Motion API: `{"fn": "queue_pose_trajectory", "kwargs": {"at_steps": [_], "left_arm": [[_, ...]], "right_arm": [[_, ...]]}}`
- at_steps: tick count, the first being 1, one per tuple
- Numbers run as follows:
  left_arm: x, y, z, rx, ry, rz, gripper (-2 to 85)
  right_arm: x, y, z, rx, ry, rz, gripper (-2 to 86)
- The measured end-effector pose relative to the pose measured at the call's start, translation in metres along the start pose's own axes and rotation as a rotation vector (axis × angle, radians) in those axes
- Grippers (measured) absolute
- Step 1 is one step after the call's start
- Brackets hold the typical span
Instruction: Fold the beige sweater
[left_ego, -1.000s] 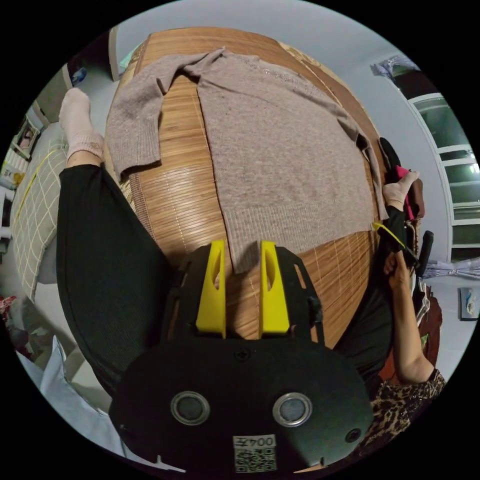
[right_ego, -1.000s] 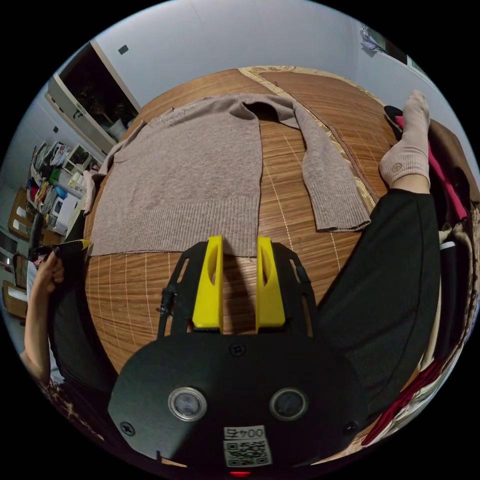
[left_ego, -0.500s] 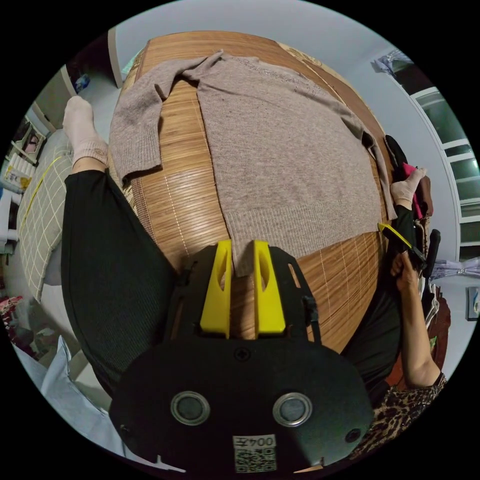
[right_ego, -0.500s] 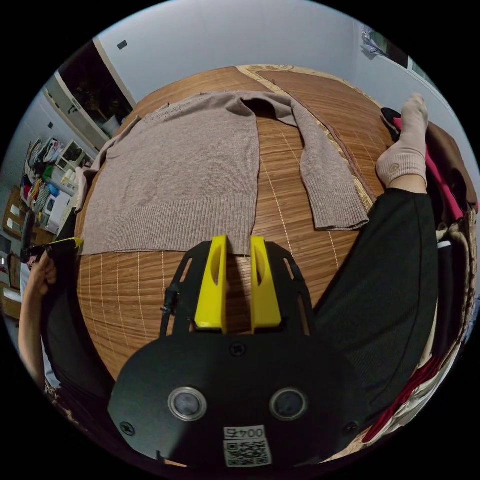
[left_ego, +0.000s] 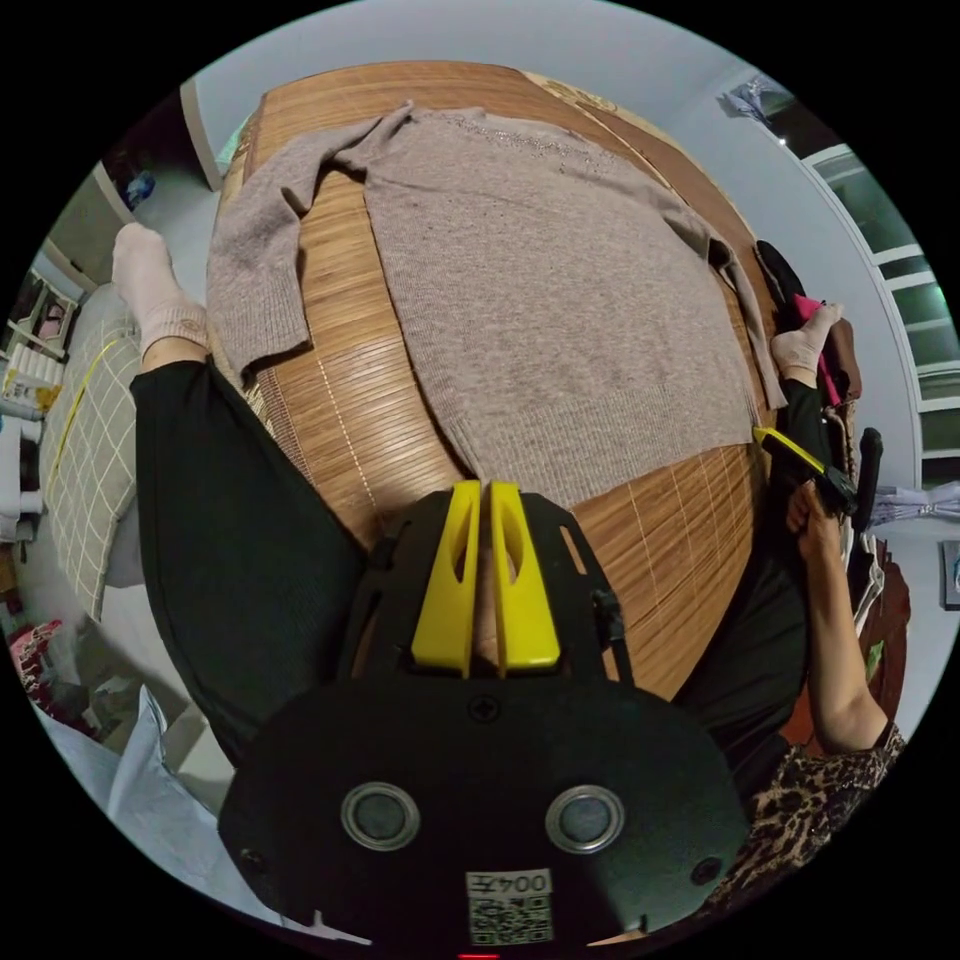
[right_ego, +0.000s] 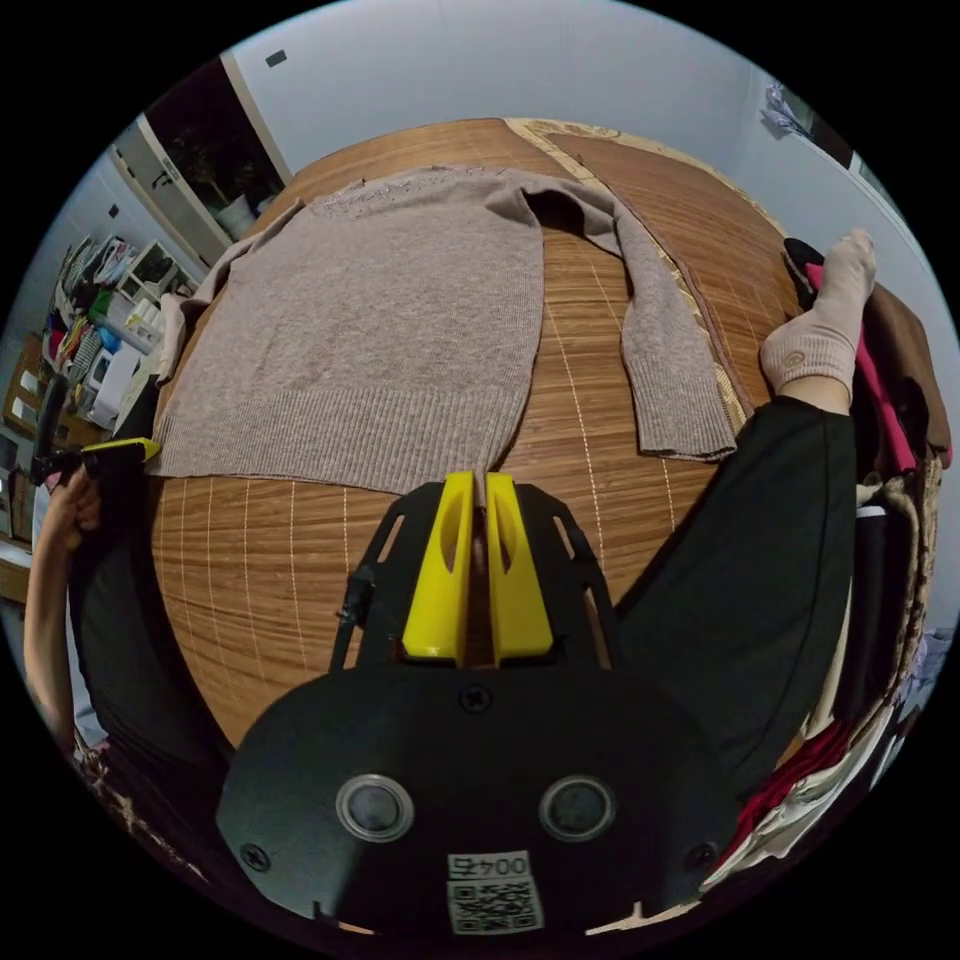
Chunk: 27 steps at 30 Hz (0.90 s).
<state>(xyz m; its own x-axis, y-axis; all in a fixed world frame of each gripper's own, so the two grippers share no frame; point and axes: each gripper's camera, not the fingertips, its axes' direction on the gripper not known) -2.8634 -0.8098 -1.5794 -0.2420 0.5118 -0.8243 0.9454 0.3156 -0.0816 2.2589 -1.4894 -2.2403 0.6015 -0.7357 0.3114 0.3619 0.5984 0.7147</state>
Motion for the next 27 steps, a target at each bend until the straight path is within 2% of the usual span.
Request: {"fn": "queue_pose_trajectory", "kwargs": {"at_steps": [6, 13, 19, 27], "left_arm": [[0.025, 0.011, 0.007, -0.109, -0.031, 0.091, 1.8], [0.073, 0.035, 0.018, -0.242, -0.161, 0.232, 1.8], [0.115, 0.072, 0.028, -0.357, -0.162, 0.347, 1.9], [0.153, 0.102, 0.031, -0.41, -0.206, 0.404, 1.9]], "right_arm": [[-0.002, -0.003, -0.014, -0.124, 0.002, -0.021, 3.1], [-0.001, 0.0, -0.037, -0.236, -0.003, -0.072, 3.1], [-0.008, 0.017, -0.05, -0.316, 0.024, -0.138, 3.0], [-0.01, 0.046, -0.037, -0.454, -0.015, -0.199, 3.1]]}}
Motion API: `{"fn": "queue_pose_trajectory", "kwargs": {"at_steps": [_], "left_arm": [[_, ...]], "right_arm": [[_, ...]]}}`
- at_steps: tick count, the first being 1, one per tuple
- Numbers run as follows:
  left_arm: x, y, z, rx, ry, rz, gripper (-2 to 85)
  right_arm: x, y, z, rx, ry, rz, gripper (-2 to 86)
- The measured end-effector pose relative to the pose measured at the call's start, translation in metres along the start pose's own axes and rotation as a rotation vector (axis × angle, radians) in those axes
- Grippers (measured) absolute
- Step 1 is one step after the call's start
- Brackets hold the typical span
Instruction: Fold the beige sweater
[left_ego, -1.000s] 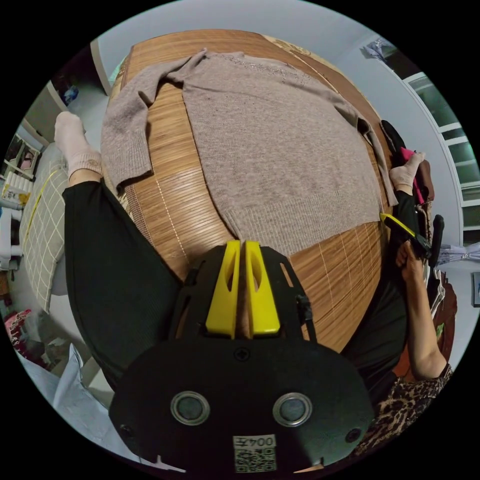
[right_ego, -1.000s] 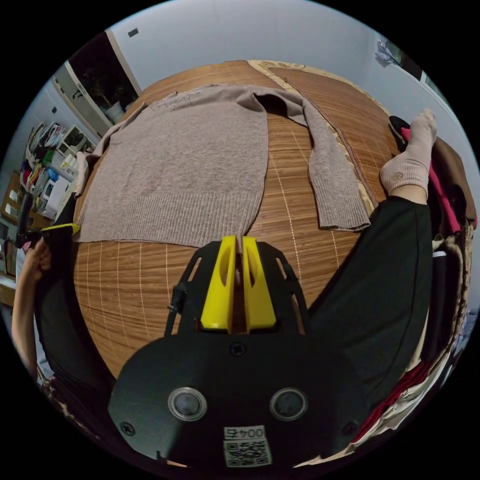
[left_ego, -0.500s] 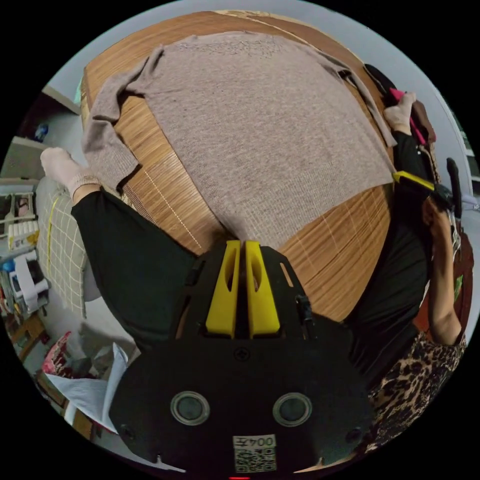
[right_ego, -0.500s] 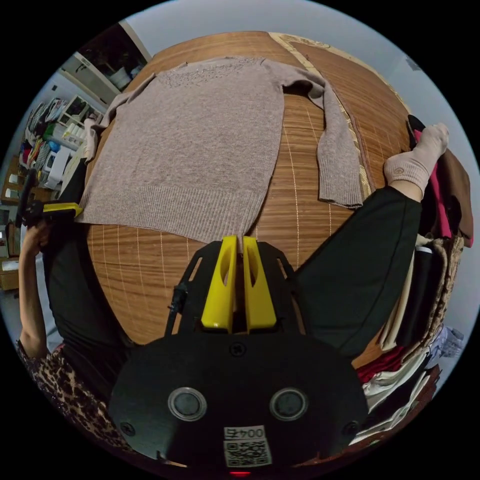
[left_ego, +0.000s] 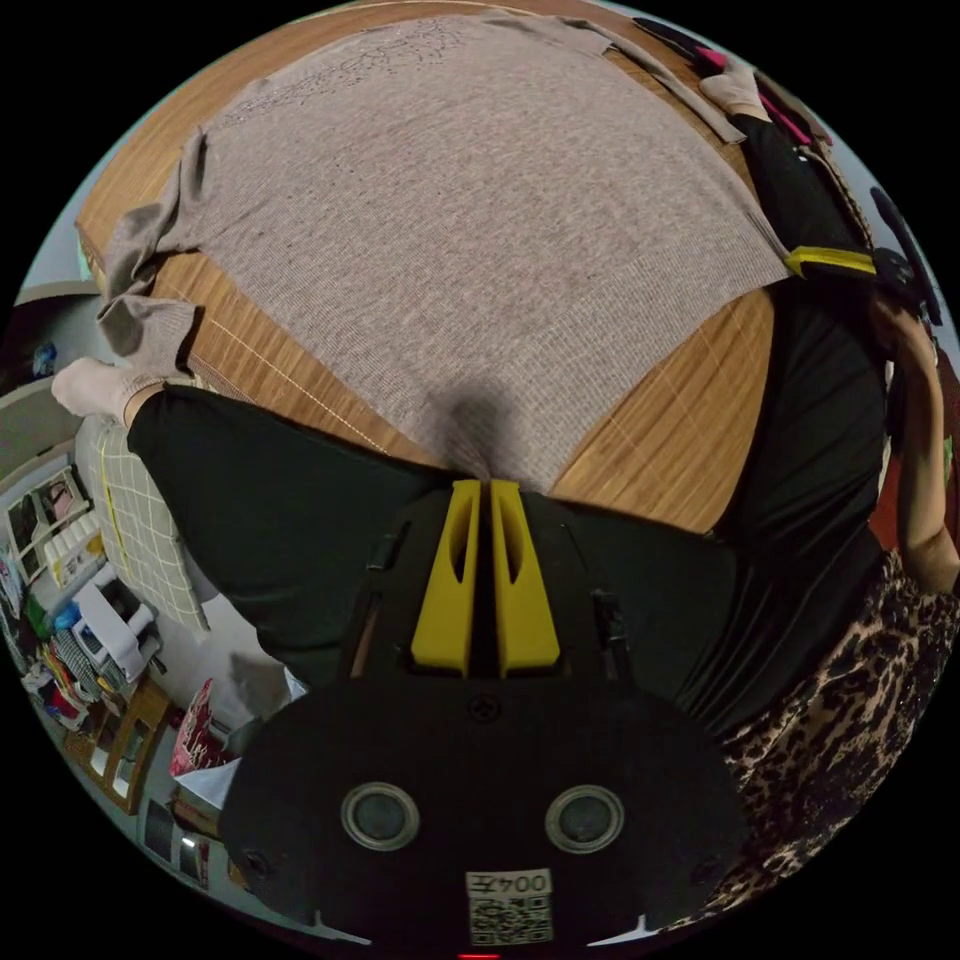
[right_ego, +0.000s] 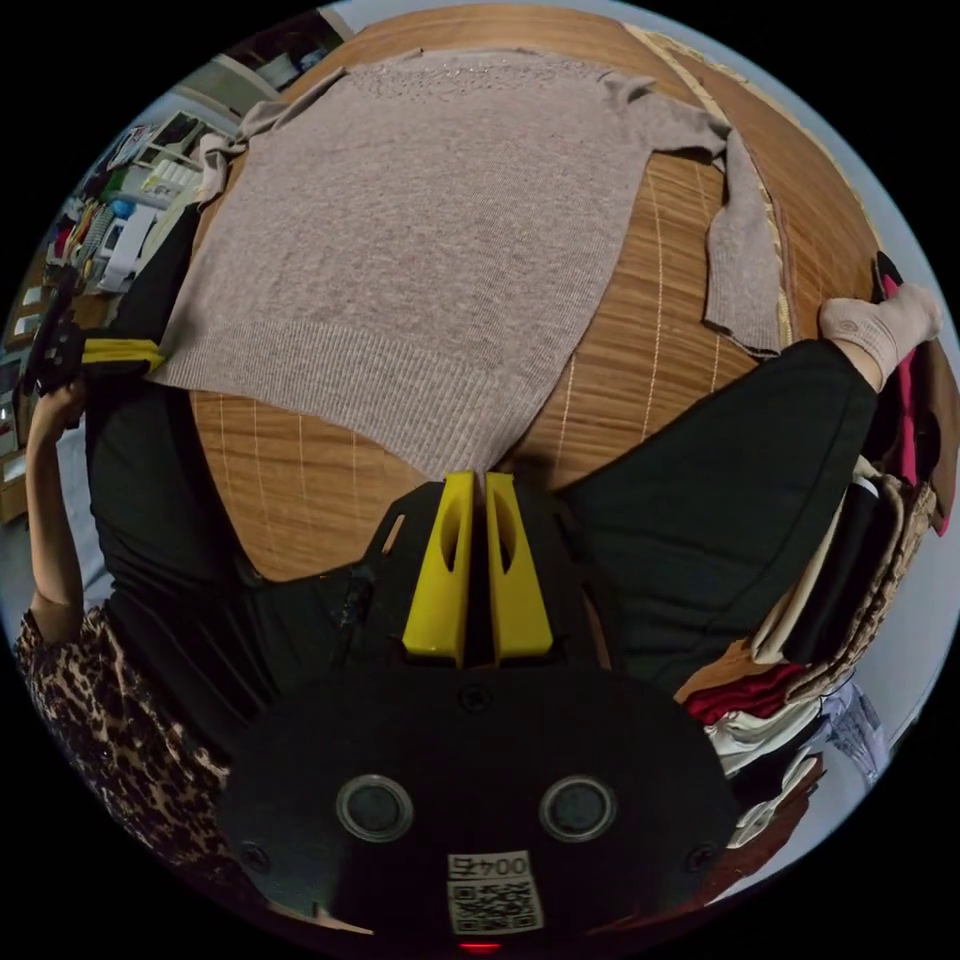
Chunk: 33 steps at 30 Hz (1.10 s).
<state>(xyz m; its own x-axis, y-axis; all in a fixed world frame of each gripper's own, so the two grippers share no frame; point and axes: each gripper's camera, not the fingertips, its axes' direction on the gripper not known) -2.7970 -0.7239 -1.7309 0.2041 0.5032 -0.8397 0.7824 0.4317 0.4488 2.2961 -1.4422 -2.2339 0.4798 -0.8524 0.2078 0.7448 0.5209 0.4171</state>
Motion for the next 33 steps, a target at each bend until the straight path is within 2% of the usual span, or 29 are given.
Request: {"fn": "queue_pose_trajectory", "kwargs": {"at_steps": [4, 8, 14, 17, 20, 23, 25, 30, 33], "left_arm": [[0.021, 0.001, -0.008, 0.001, 0.048, 0.034, 1.9], [0.038, 0.002, -0.012, -0.026, 0.019, 0.053, 1.9], [0.048, 0.027, -0.045, 0.001, 0.098, 0.103, 1.8], [0.048, 0.049, -0.073, 0.042, 0.161, 0.124, 1.7], [0.047, 0.065, -0.104, 0.113, 0.199, 0.137, 1.7], [0.034, 0.067, -0.13, 0.222, 0.22, 0.098, 2.0], [0.018, 0.064, -0.146, 0.319, 0.172, 0.006, 2.6], [-0.028, 0.068, -0.172, 0.53, 0.06, -0.255, 5.2], [-0.07, 0.053, -0.174, 0.561, 0.084, -0.386, 7.6]], "right_arm": [[-0.004, 0.006, 0.012, -0.042, 0.03, -0.023, 3.1], [-0.004, 0.013, 0.02, -0.065, 0.039, -0.035, 3.2], [0.003, 0.036, 0.03, -0.088, -0.028, -0.088, 3.9], [0.015, 0.055, 0.023, -0.048, -0.128, -0.099, 5.7], [0.028, 0.073, 0.002, 0.115, -0.201, -0.087, 10.9], [0.032, 0.081, -0.016, 0.333, -0.147, -0.073, 13.5], [0.03, 0.078, -0.019, 0.504, -0.09, -0.064, 15.1], [0.017, 0.038, 0.009, 0.583, -0.028, -0.042, 16.2], [0.01, 0.023, 0.036, 0.64, 0.03, -0.016, 15.9]]}}
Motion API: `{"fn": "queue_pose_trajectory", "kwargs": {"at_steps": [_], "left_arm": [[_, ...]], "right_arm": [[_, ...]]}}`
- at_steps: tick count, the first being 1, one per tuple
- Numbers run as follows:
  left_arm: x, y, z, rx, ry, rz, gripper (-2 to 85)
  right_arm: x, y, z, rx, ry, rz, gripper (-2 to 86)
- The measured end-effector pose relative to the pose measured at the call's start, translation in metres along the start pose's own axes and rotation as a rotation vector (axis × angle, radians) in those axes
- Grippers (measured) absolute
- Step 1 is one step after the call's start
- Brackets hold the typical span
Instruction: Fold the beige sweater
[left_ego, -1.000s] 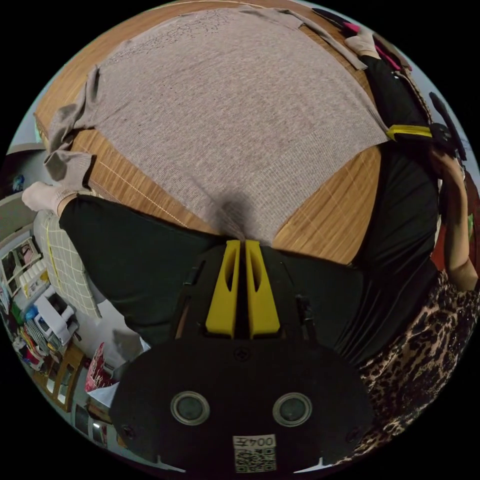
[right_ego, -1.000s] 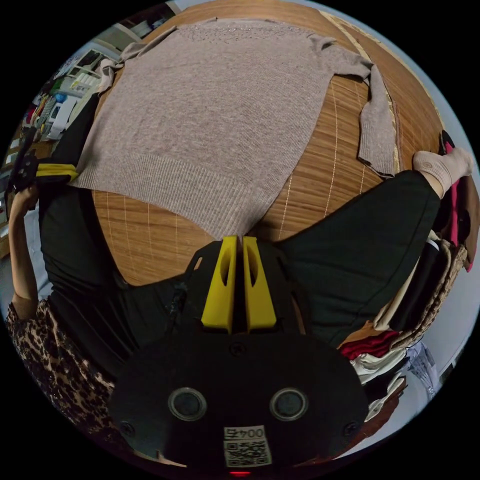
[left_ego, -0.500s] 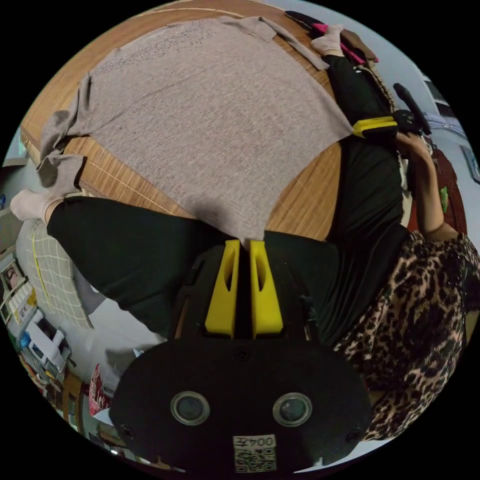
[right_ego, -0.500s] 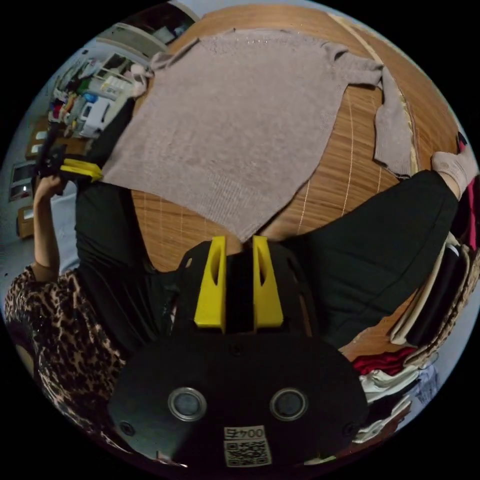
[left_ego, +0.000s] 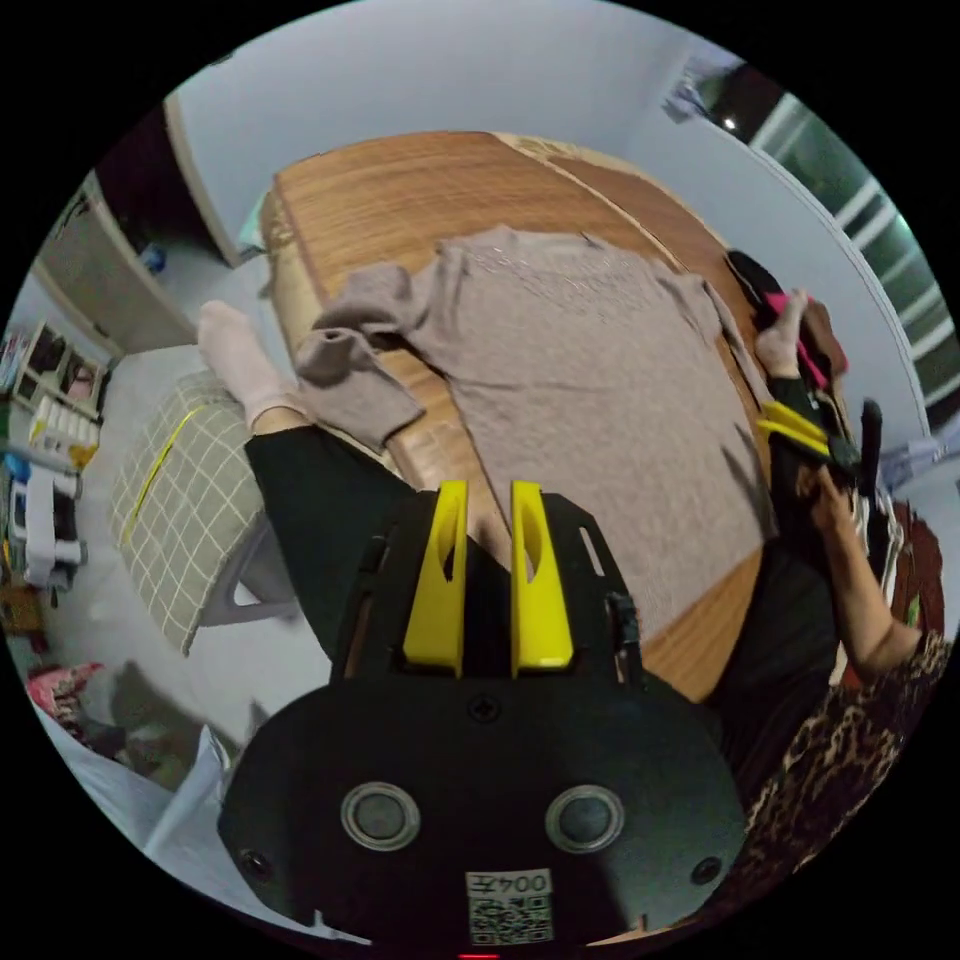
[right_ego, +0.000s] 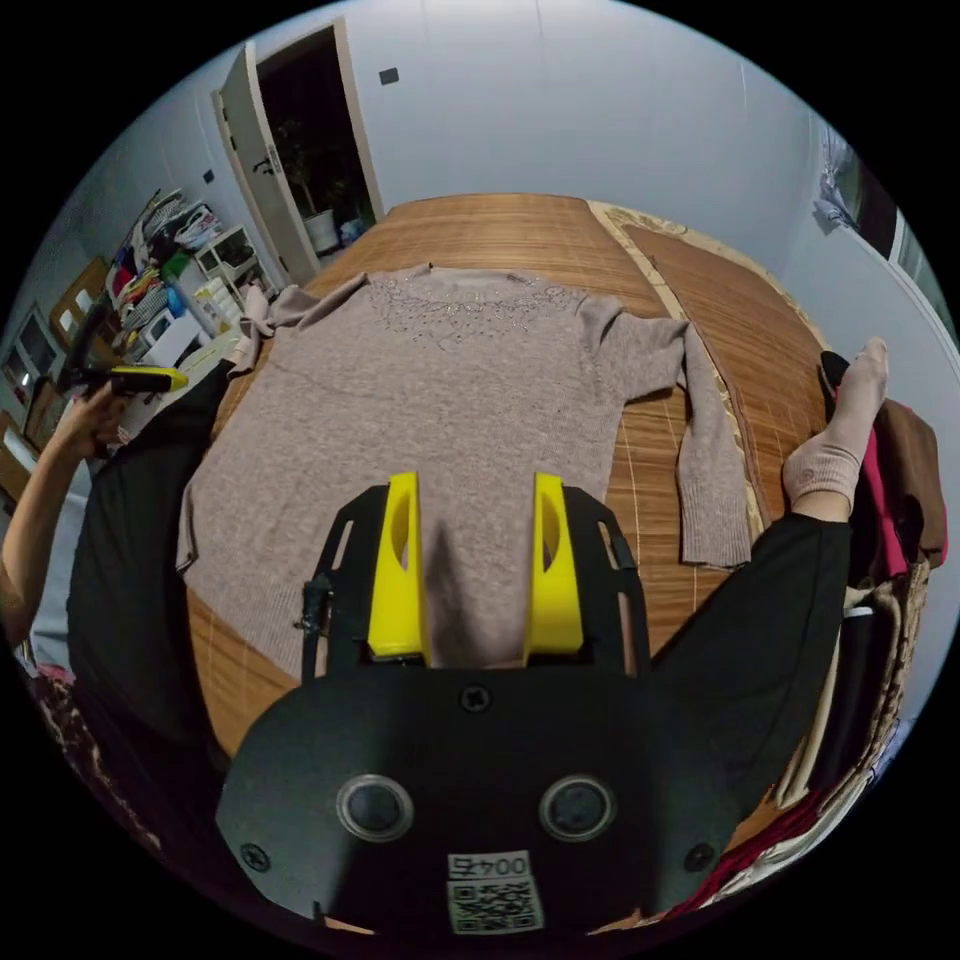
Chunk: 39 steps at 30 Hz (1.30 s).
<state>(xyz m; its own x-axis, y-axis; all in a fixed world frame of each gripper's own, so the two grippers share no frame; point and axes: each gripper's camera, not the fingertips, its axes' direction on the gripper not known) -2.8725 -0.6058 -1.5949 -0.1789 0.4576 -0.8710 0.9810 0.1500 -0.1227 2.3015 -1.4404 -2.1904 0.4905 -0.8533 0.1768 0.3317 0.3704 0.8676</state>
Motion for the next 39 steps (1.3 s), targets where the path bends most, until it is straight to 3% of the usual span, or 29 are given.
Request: {"fn": "queue_pose_trajectory", "kwargs": {"at_steps": [8, 14, 17, 19, 25, 28, 33, 39], "left_arm": [[-0.02, -0.081, 0.045, -0.091, -0.127, -0.145, 13.2], [-0.021, -0.097, 0.034, -0.152, -0.19, -0.166, 5.1], [-0.006, -0.098, -0.018, -0.127, -0.198, -0.076, 3.8], [0.0, -0.099, -0.096, -0.018, -0.173, -0.034, 3.3], [-0.034, -0.102, -0.307, 0.276, -0.028, -0.082, 2.9], [-0.056, -0.103, -0.366, 0.326, -0.018, -0.116, 2.8], [-0.094, -0.092, -0.408, 0.354, -0.02, -0.178, 2.7], [-0.158, -0.048, -0.389, 0.332, -0.082, -0.295, 2.8]], "right_arm": [[-0.005, 0.02, 0.035, -0.037, 0.024, -0.036, 13.1], [0.005, 0.026, 0.044, -0.058, -0.027, 0.017, 11.6], [0.005, 0.028, 0.046, -0.076, -0.029, 0.015, 10.9], [0.005, 0.03, 0.048, -0.087, -0.047, 0.018, 10.4], [0.002, 0.033, 0.05, -0.114, -0.035, 0.01, 9.8], [0.001, 0.034, 0.051, -0.123, -0.031, 0.012, 9.3], [0.002, 0.035, 0.052, -0.147, -0.026, 0.029, 9.1], [-0.002, 0.032, 0.053, -0.162, -0.02, 0.03, 9.0]]}}
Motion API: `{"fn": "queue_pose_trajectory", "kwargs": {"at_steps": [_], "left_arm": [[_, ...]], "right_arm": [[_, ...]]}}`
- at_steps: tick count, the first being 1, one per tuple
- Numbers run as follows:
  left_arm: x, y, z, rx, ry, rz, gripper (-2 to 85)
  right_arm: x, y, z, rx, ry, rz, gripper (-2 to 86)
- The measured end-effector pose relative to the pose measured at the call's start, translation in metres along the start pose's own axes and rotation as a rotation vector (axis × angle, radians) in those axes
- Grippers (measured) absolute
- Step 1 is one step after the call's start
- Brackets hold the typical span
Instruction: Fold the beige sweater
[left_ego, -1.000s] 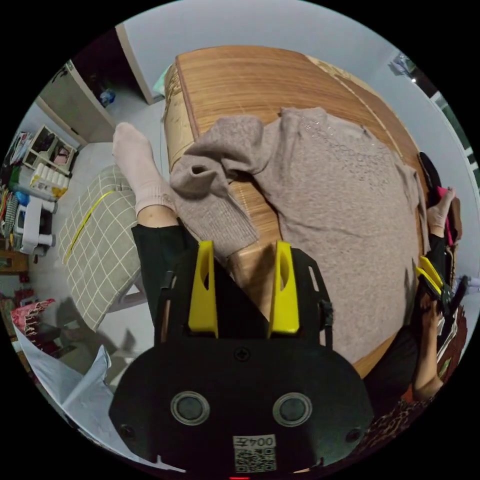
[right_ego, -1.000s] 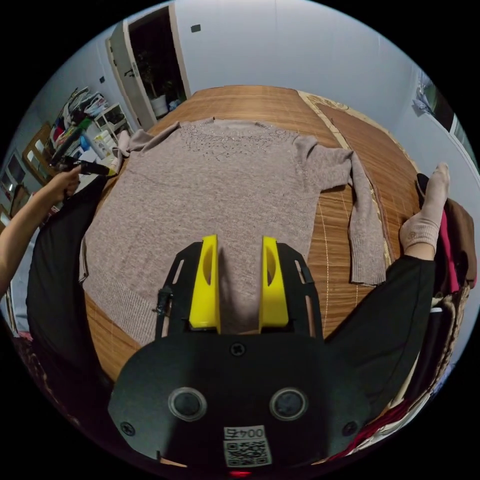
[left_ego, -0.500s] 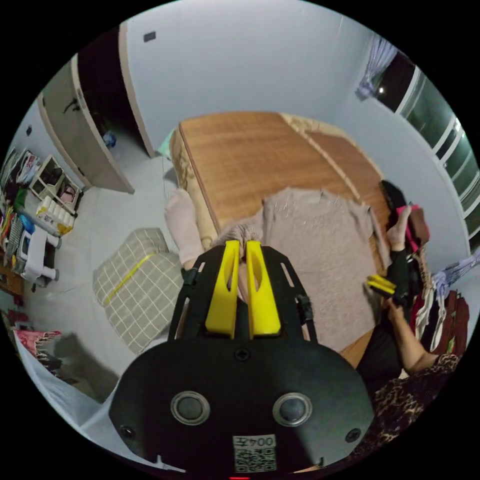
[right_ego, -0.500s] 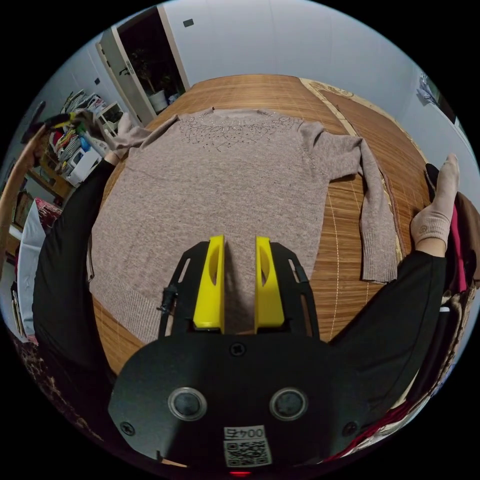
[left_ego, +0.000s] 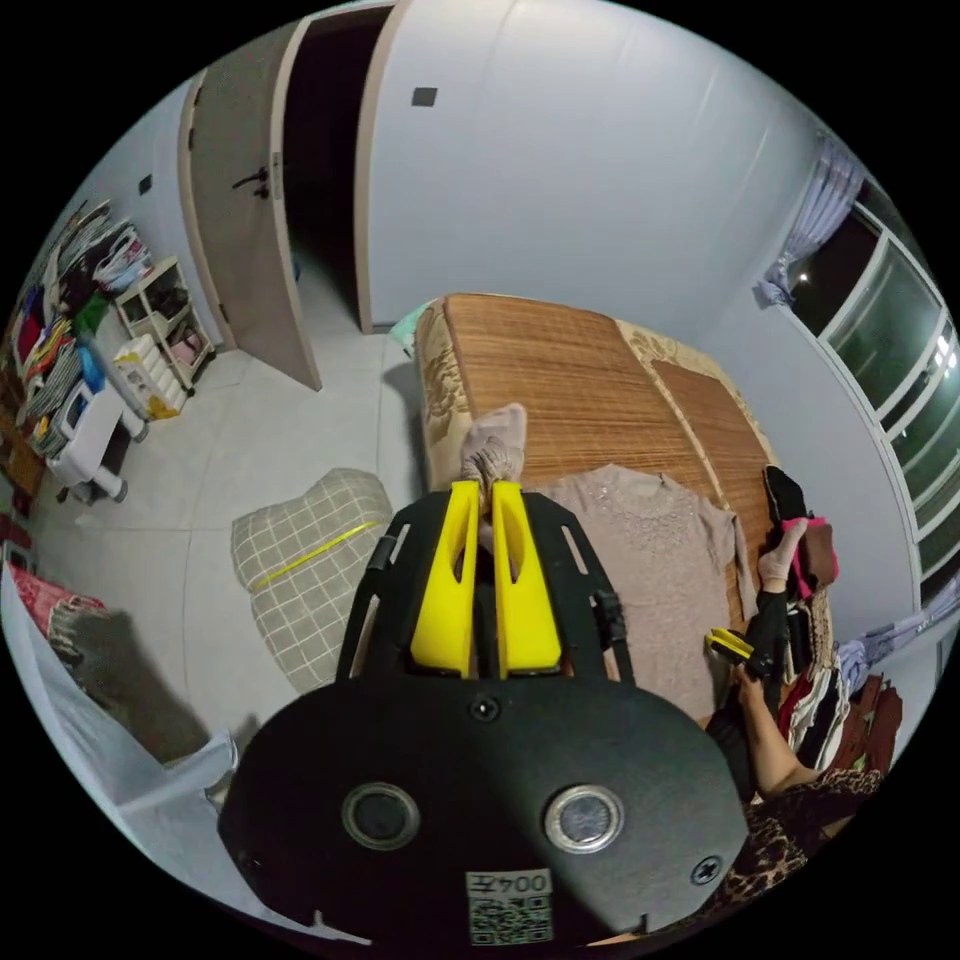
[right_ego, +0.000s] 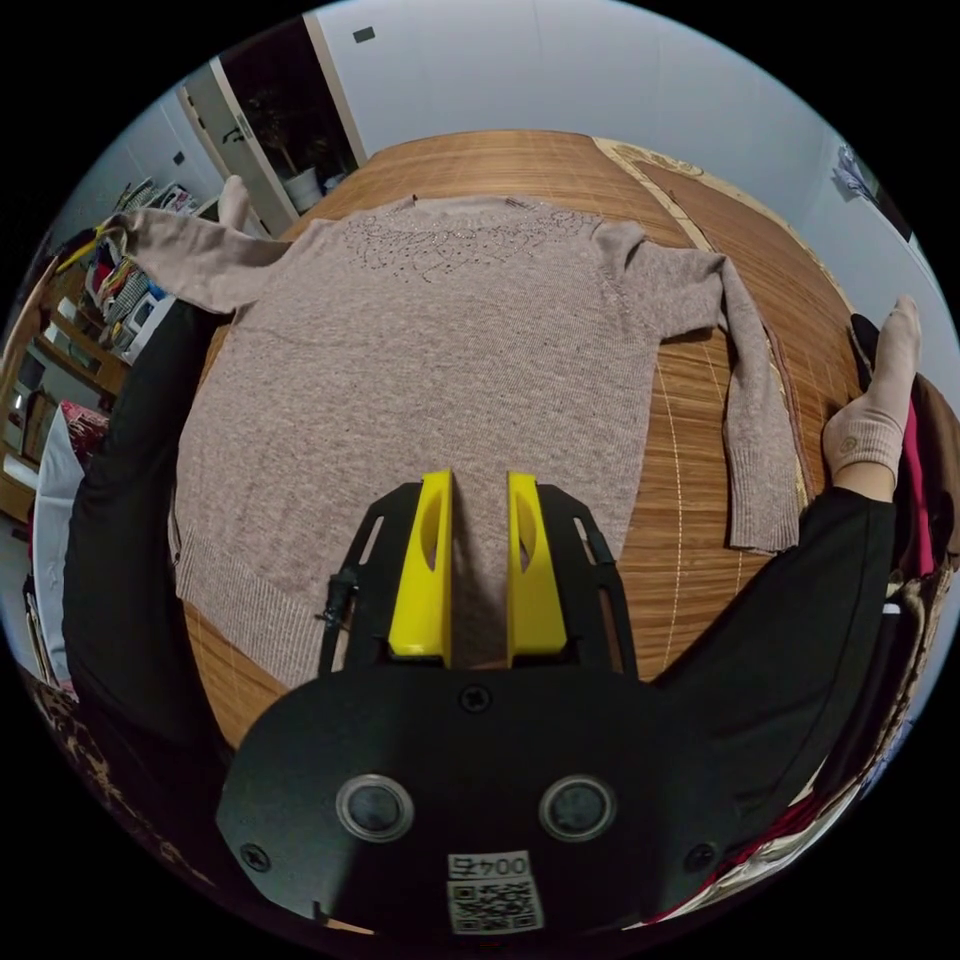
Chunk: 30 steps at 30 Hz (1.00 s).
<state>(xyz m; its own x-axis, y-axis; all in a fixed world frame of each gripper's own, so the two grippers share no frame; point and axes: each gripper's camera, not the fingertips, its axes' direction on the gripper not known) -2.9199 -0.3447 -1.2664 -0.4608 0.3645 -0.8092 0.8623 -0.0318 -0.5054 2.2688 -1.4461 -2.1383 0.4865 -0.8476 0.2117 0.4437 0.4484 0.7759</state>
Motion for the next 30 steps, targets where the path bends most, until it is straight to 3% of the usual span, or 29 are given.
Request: {"fn": "queue_pose_trajectory", "kwargs": {"at_steps": [10, 14, 17, 20, 25, 30], "left_arm": [[-0.176, 0.099, 0.083, -0.084, -0.103, -0.316, 6.0], [-0.184, 0.143, 0.084, 0.001, -0.085, -0.348, 8.6], [-0.118, 0.164, 0.078, 0.124, -0.059, -0.19, 8.6], [-0.015, 0.182, 0.099, 0.196, 0.112, 0.006, 8.1], [0.155, 0.22, 0.227, 0.035, 0.227, 0.27, 6.9], [0.214, 0.252, 0.334, -0.1, 0.193, 0.357, 6.8]], "right_arm": [[-0.014, 0.001, -0.004, 0.006, 0.036, -0.034, 8.8], [-0.023, 0.0, -0.006, 0.009, 0.069, -0.056, 8.8], [-0.028, 0.001, -0.008, 0.021, 0.087, -0.052, 8.6], [-0.034, 0.003, -0.01, 0.052, 0.098, -0.077, 8.5], [-0.046, 0.005, -0.013, 0.125, 0.109, -0.109, 8.6], [-0.057, -0.001, -0.019, 0.139, 0.134, -0.123, 8.7]]}}
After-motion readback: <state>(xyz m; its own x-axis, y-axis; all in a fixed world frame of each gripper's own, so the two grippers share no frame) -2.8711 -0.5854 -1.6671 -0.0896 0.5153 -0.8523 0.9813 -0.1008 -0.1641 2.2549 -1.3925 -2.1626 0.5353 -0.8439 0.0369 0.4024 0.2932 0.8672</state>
